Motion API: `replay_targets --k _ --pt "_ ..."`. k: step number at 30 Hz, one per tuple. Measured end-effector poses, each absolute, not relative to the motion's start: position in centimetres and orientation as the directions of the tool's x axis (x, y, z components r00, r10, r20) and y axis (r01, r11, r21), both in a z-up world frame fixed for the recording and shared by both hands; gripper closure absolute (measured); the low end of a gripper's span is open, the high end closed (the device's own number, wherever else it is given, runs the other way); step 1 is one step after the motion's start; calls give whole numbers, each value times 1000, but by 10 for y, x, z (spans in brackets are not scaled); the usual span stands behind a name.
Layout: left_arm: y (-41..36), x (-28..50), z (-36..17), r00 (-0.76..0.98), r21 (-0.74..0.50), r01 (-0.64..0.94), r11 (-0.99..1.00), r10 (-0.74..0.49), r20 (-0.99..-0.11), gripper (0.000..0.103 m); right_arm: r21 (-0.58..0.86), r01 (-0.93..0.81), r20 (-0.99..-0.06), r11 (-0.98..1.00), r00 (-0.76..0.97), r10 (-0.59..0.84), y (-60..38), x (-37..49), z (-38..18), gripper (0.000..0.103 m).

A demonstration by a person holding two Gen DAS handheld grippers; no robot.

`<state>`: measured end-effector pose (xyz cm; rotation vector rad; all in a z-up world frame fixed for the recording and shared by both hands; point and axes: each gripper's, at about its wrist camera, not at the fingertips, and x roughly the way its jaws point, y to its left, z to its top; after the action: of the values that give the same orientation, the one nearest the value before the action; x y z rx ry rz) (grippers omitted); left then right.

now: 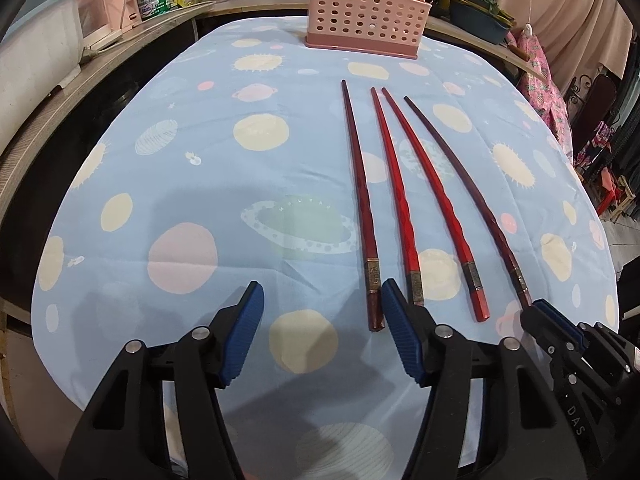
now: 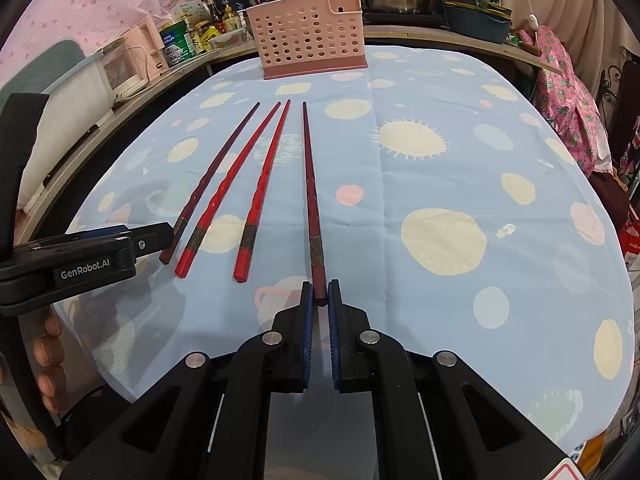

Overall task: Organize utensils
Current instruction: 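Grasp a dark red chopstick with the right tool while the left tool grasps another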

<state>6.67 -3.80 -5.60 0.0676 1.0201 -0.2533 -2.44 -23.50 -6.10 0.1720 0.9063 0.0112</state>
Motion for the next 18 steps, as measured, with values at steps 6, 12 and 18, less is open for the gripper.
replay_targets --k 6,12,18 --pt "-42 65 -55 494 -78 270 960 -208 -844 61 135 51 -779 989 622 75 -230 -21 -61 90" --pt "-45 62 -56 468 -118 296 948 -251 -848 86 133 48 -776 990 626 74 -229 -19 -62 90" --pt "-39 65 -56 440 -167 285 944 -284 -852 96 148 50 -775 988 627 85 -231 -20 -61 95"
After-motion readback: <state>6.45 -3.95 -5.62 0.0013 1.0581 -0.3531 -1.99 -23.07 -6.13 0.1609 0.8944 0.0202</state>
